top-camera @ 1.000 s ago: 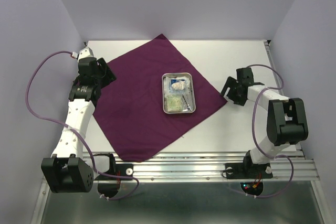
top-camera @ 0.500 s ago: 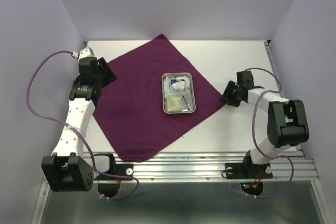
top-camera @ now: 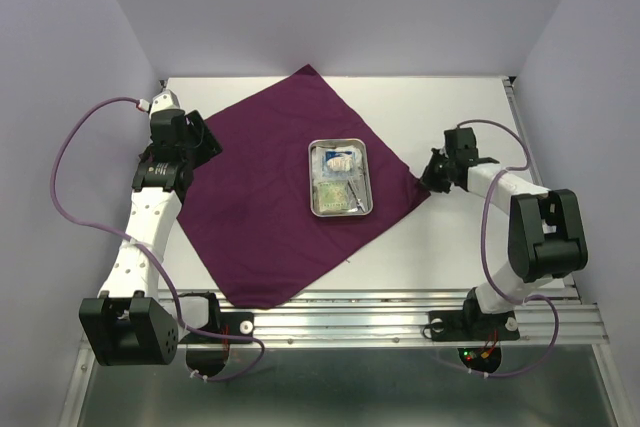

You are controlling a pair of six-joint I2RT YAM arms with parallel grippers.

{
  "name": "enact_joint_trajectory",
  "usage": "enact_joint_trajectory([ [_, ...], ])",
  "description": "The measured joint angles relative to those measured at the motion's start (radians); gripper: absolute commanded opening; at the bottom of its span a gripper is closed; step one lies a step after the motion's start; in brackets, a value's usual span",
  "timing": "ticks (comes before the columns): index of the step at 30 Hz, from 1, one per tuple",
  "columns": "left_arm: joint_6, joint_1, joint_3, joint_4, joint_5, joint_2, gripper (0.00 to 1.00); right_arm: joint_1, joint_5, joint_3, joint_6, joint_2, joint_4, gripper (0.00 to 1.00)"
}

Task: Prepare the surgical pack
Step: Pack the surgical kit at the center of the board.

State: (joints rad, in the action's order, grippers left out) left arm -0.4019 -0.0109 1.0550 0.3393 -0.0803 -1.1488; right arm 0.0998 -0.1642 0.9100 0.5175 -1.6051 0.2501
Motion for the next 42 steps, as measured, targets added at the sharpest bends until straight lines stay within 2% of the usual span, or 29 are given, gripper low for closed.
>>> enact_joint_trajectory([
  [1,0.000,0.000,0.000,0.000,0.000,0.000,0.70,0.007,0.000,0.009,0.000,0.000,0.000,0.06],
  [2,0.000,0.000,0.000,-0.002,0.000,0.000,0.70,0.014,0.001,0.016,0.001,0.000,0.000,0.22],
  [4,0.000,0.000,0.000,-0.002,0.000,0.000,0.70,0.024,0.019,0.024,0.001,0.000,0.001,0.42],
  [5,0.000,0.000,0.000,-0.002,0.000,0.000,0.70,0.026,0.033,0.025,0.005,0.000,0.003,0.56],
  [7,0.000,0.000,0.000,-0.002,0.000,0.000,0.70,0.026,0.077,0.026,0.000,0.000,0.013,0.63],
  [10,0.000,0.000,0.000,-0.002,-0.001,0.000,0.70,0.026,0.149,0.028,0.000,-0.001,0.040,0.64],
  [15,0.000,0.000,-0.001,-0.002,-0.001,0.000,0.70,0.026,0.243,0.039,-0.018,-0.026,0.074,0.61],
  [19,0.000,0.000,-0.002,-0.003,-0.001,0.000,0.70,0.026,0.241,0.039,-0.028,-0.056,0.079,0.60],
  [22,0.000,0.000,-0.002,-0.003,-0.001,0.000,0.70,0.026,0.226,0.045,-0.034,-0.066,0.073,0.56],
  [25,0.000,0.000,-0.002,-0.003,-0.001,0.000,0.70,0.026,0.208,0.051,-0.038,-0.073,0.069,0.45],
  [29,0.000,0.000,-0.002,-0.003,-0.001,0.000,0.70,0.026,0.172,0.051,-0.039,-0.080,0.060,0.18],
  [33,0.000,0.000,-0.002,-0.003,-0.001,0.000,0.70,0.026,0.148,0.051,-0.039,-0.086,0.055,0.01],
  [42,0.004,0.000,-0.002,-0.010,0.038,0.000,0.70,0.034,0.112,0.052,-0.034,-0.061,0.057,0.01],
])
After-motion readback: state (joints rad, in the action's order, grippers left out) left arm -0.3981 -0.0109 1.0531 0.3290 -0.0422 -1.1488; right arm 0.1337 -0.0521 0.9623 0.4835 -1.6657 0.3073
